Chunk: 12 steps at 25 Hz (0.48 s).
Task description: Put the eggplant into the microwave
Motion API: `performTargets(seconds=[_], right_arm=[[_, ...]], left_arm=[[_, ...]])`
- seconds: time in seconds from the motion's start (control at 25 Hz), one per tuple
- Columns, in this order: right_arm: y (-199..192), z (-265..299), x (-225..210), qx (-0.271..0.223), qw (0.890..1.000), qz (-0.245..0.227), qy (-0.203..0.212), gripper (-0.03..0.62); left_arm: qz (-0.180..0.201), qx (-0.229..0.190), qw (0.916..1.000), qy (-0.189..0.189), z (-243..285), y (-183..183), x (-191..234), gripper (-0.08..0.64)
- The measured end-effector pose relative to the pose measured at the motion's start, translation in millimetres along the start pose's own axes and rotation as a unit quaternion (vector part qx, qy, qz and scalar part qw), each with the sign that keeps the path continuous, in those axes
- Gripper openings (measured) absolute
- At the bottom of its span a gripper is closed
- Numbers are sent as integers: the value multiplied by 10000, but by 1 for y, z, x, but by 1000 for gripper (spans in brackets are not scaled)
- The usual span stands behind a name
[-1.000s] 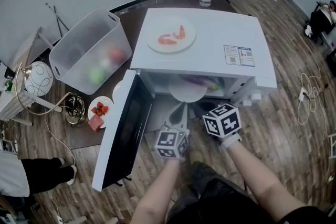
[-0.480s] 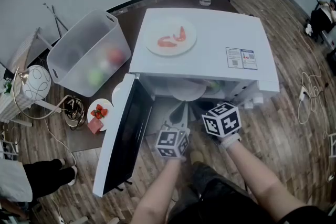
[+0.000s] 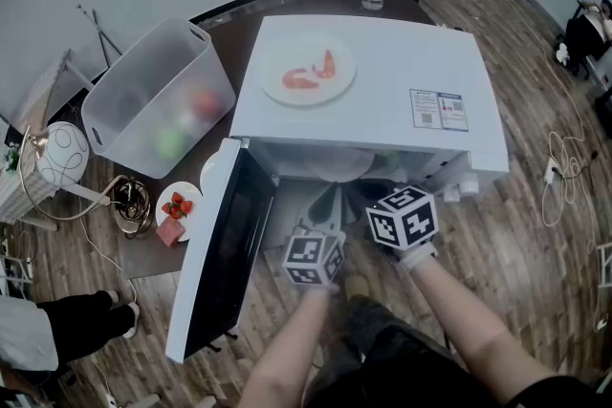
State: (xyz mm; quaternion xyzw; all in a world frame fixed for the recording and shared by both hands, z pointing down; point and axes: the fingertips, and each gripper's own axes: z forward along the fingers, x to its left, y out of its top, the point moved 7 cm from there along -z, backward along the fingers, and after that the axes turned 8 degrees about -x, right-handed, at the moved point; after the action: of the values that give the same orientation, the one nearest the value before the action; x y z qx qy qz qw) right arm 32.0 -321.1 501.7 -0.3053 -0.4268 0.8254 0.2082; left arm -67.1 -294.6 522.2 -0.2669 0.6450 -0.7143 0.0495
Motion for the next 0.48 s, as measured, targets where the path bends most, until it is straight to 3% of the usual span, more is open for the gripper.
performTargets(seconds=[0.48], right_arm=[[2,5,-7,-44,9999,99,-12,-2]], left_arm=[[-20,-17,10000,89,9,1,1,-11]])
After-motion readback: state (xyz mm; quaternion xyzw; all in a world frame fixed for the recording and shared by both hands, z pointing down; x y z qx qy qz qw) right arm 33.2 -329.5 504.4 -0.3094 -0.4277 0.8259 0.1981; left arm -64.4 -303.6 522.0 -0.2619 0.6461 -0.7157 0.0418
